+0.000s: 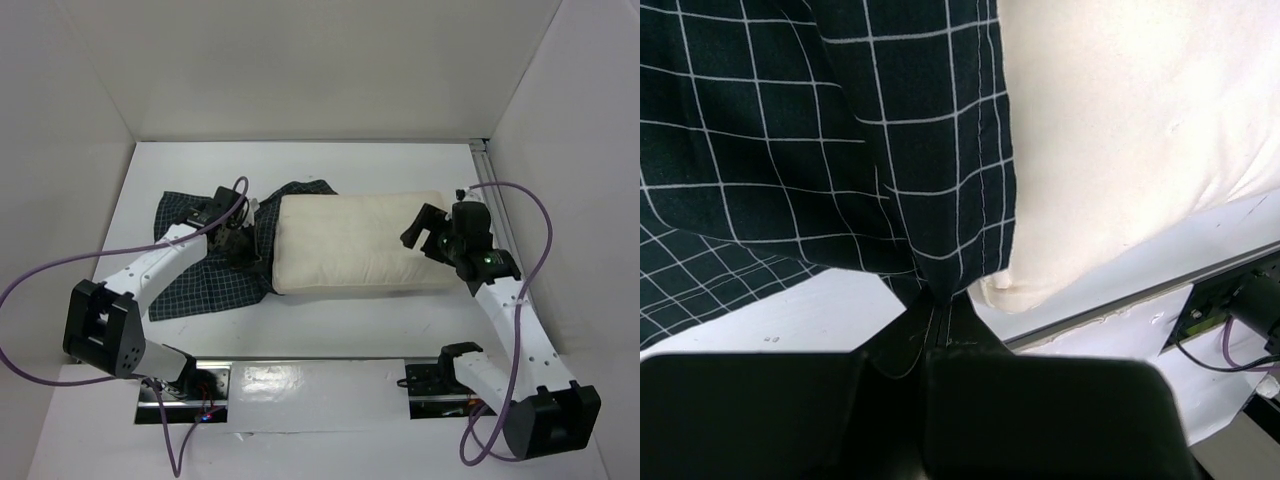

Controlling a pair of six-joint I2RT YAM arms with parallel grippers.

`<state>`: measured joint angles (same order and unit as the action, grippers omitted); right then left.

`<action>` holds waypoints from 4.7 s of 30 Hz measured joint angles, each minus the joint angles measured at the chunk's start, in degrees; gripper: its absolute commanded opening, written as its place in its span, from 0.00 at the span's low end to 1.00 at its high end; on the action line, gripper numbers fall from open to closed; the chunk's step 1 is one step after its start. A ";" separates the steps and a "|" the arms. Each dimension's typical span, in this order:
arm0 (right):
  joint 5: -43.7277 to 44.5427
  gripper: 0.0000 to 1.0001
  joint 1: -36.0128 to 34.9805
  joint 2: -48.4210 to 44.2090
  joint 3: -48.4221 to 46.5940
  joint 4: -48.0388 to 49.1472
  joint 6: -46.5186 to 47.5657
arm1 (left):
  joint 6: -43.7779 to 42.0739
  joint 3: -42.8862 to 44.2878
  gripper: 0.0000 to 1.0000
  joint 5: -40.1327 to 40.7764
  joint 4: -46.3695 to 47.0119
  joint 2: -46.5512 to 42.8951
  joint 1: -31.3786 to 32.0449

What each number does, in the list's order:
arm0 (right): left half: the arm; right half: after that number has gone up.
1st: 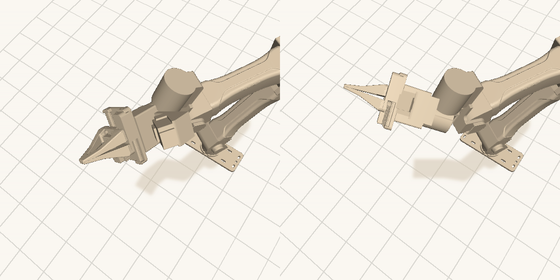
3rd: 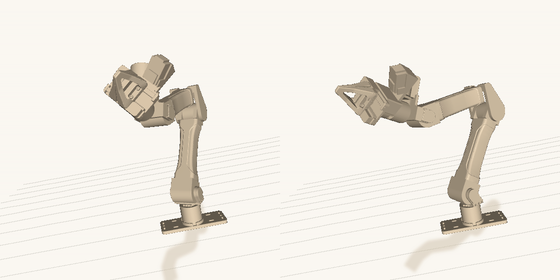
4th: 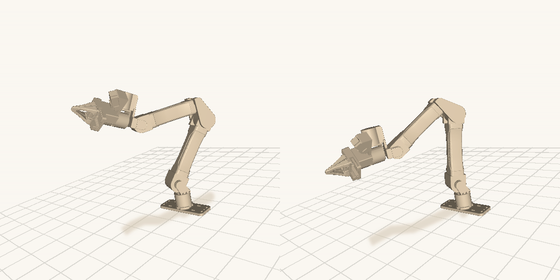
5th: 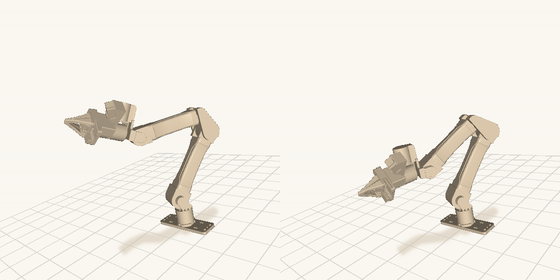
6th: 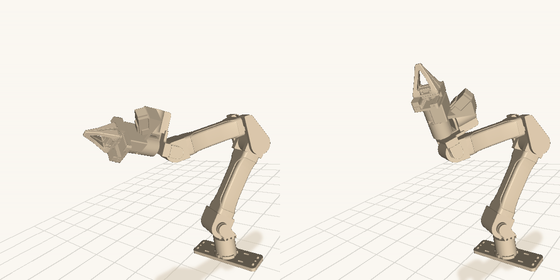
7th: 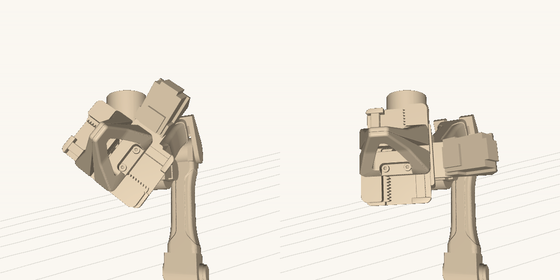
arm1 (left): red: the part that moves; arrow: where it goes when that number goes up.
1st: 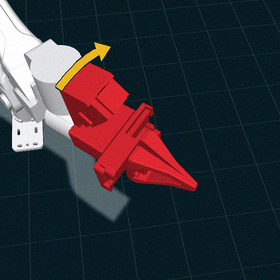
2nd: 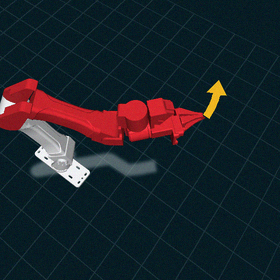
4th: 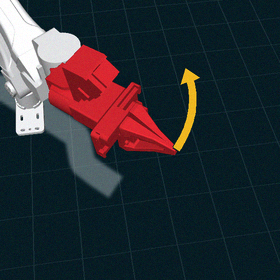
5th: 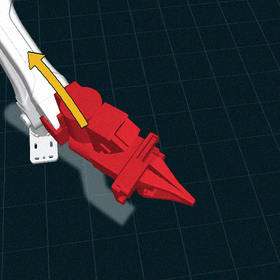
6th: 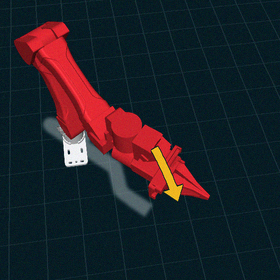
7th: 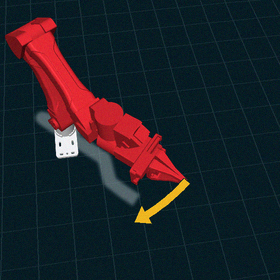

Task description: Put the pillow into the pillowcase

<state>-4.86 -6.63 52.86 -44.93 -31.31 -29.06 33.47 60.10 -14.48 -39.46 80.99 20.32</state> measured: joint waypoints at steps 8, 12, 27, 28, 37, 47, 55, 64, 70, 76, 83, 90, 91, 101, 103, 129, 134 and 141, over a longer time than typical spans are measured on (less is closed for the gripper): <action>9.35 0.97 -12.50 -0.79 -9.84 -2.38 2.84 | 1.51 0.02 0.00 0.70 0.07 0.31 1.09; 14.75 1.00 -28.39 3.10 -13.40 -2.43 3.32 | 2.60 0.02 0.00 1.14 0.13 0.31 1.57; 19.76 0.10 -50.31 38.42 -17.59 11.30 4.85 | 4.48 0.24 0.00 3.10 0.26 0.24 2.86; 19.02 0.00 -48.98 39.15 -17.31 12.31 4.35 | 4.46 0.24 0.00 3.13 0.24 0.17 2.89; 15.93 0.00 -45.35 39.91 -19.41 15.02 4.61 | 3.98 1.05 0.00 3.26 0.00 -1.49 2.86; 15.06 0.00 -42.91 43.45 -33.86 9.81 5.55 | 1.16 4.46 0.00 2.95 -1.60 -1.70 2.91; 11.41 0.00 -41.07 54.45 -37.42 11.06 6.08 | -0.48 9.38 0.00 3.23 -4.31 -2.23 2.84; 6.99 0.00 -40.63 52.41 -32.74 15.80 5.51 | -1.68 10.67 0.08 4.07 -7.82 -2.01 2.91; 6.67 0.00 -42.45 48.11 -28.17 18.58 4.44 | -1.40 16.76 0.63 6.38 -9.66 0.68 2.08; 7.76 0.00 -44.57 47.87 -26.58 18.95 3.78 | 0.24 23.28 0.64 11.72 -10.16 4.76 -1.86; 8.52 0.00 -45.05 47.60 -26.12 19.39 3.34 | 1.51 29.57 0.63 17.40 -10.78 17.70 -5.55; 9.05 0.00 -45.38 47.54 -26.12 19.32 3.39 | 1.49 34.23 0.48 17.40 -10.05 28.52 -7.45; 9.09 0.00 -45.38 47.54 -26.12 19.30 3.39 | 1.49 34.62 0.41 17.40 -10.36 29.05 -7.45; 9.88 0.00 -45.68 47.34 -26.16 19.30 3.91 | 1.11 40.04 0.00 17.38 -11.67 31.56 -8.37; 10.29 0.00 -46.05 47.08 -26.16 19.28 4.39 | 0.87 42.51 0.00 17.20 -12.81 31.95 -8.57; 28.35 0.73 -56.19 38.14 -24.59 14.21 0.33 | -9.05 72.83 0.53 14.51 -25.00 47.52 -1.33; 28.00 0.78 -56.06 30.97 -22.99 11.89 2.45 | -4.66 54.23 0.42 22.69 -21.70 30.49 -2.58; 27.78 0.83 -58.29 32.02 -22.86 9.53 5.40 | 2.71 17.84 0.39 27.69 -13.11 -1.55 -3.80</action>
<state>22.92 -64.93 84.88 -67.79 -21.78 -23.66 36.18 77.93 13.21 -52.58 79.44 16.51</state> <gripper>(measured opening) 0.813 0.395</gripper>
